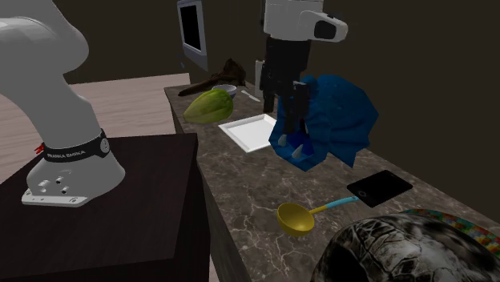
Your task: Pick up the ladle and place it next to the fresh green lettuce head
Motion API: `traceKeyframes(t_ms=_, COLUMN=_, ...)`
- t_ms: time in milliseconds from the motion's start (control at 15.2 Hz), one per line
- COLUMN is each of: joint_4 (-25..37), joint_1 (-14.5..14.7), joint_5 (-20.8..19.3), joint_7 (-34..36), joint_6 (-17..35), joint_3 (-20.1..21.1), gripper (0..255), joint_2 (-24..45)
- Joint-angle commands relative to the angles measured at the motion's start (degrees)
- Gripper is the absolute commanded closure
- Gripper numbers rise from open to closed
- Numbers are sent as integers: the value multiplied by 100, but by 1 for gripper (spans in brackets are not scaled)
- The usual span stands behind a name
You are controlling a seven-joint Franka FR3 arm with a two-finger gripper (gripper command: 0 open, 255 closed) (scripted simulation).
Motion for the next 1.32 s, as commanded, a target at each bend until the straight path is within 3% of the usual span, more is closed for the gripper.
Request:
traceKeyframes(t_ms=0, joint_4=157, joint_1=-20, joint_5=181, joint_7=-264, joint_6=241, joint_3=-54, gripper=0, joint_2=486)
traceKeyframes(t_ms=528, joint_4=1317, joint_1=-326, joint_5=901, joint_7=-1183, joint_6=620, joint_3=28, gripper=0, joint_2=2400)
traceKeyframes(t_ms=990, joint_4=2695, joint_1=-722, joint_5=1239, joint_7=-1665, joint_6=603, joint_3=271, gripper=0, joint_2=4040)
traceKeyframes(t_ms=1254, joint_4=2674, joint_1=-741, joint_5=1304, joint_7=-1705, joint_6=825, joint_3=329, gripper=0, joint_2=4243)
